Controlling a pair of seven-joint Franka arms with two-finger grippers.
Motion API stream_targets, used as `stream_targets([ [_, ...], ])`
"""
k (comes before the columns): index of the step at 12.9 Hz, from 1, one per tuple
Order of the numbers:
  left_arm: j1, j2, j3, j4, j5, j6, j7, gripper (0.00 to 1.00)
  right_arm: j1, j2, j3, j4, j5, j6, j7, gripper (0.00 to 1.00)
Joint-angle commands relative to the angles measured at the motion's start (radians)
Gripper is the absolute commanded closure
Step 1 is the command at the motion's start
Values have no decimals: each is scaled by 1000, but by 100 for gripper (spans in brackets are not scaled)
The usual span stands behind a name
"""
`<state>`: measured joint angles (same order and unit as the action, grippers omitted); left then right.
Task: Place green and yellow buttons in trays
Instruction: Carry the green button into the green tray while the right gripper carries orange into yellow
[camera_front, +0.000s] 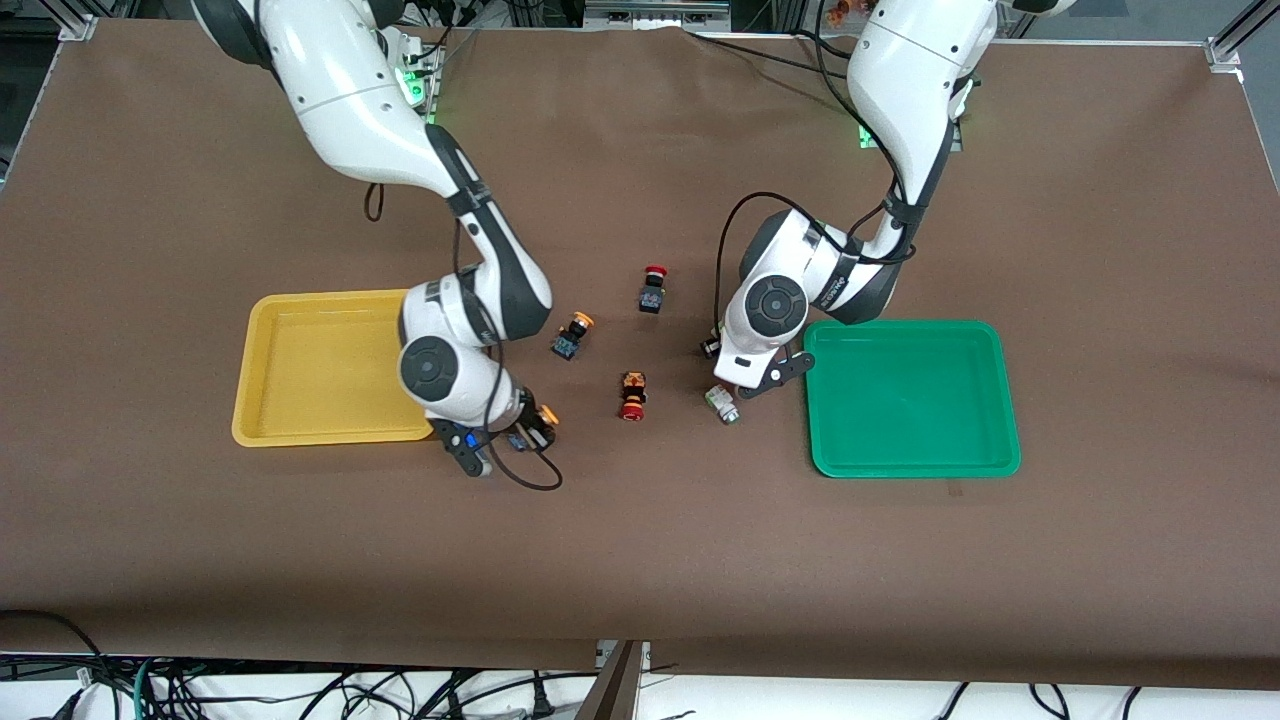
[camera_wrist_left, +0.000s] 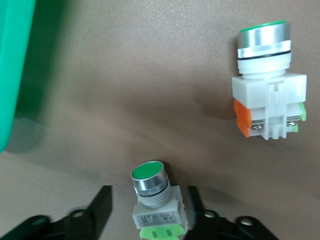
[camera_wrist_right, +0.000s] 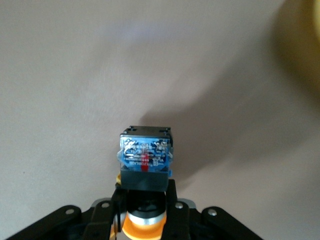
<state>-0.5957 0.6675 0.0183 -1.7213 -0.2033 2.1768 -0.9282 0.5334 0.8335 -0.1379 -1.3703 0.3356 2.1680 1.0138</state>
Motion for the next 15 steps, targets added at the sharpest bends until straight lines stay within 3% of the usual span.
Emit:
stream_targets([
  [1, -3, -37, 6, -31, -24, 9, -1, 100, -47, -135, -79, -44, 7, -257, -331, 100],
  [4, 43, -86, 12, -21, -21, -3, 50, 100, -47, -241, -245, -221, 7, -301, -729, 100],
  [7, 179, -111, 12, 20, -15, -119, 361, 100, -47, -292, -289, -418, 7, -170, -863, 100],
  [8, 218, -111, 12, 20, -12, -129, 478, 100, -47, -303, -289, -482, 7, -95, -894, 95],
  [11, 306, -106, 14, 3, 4, -130, 787, 100, -47, -307, -289, -619, 11, 91, -1055, 64],
  [13, 348, -102, 15, -35, 4, -129, 972, 100, -47, -306, -289, -615, 11, 92, -1077, 20],
  [14, 364, -101, 15, -68, 4, -117, 1003, 100, -43, -309, -289, -600, 13, 70, -1063, 9],
  [15, 360, -98, 15, -90, 4, -103, 1006, 100, -40, -309, -285, -561, 14, 21, -1039, 5],
])
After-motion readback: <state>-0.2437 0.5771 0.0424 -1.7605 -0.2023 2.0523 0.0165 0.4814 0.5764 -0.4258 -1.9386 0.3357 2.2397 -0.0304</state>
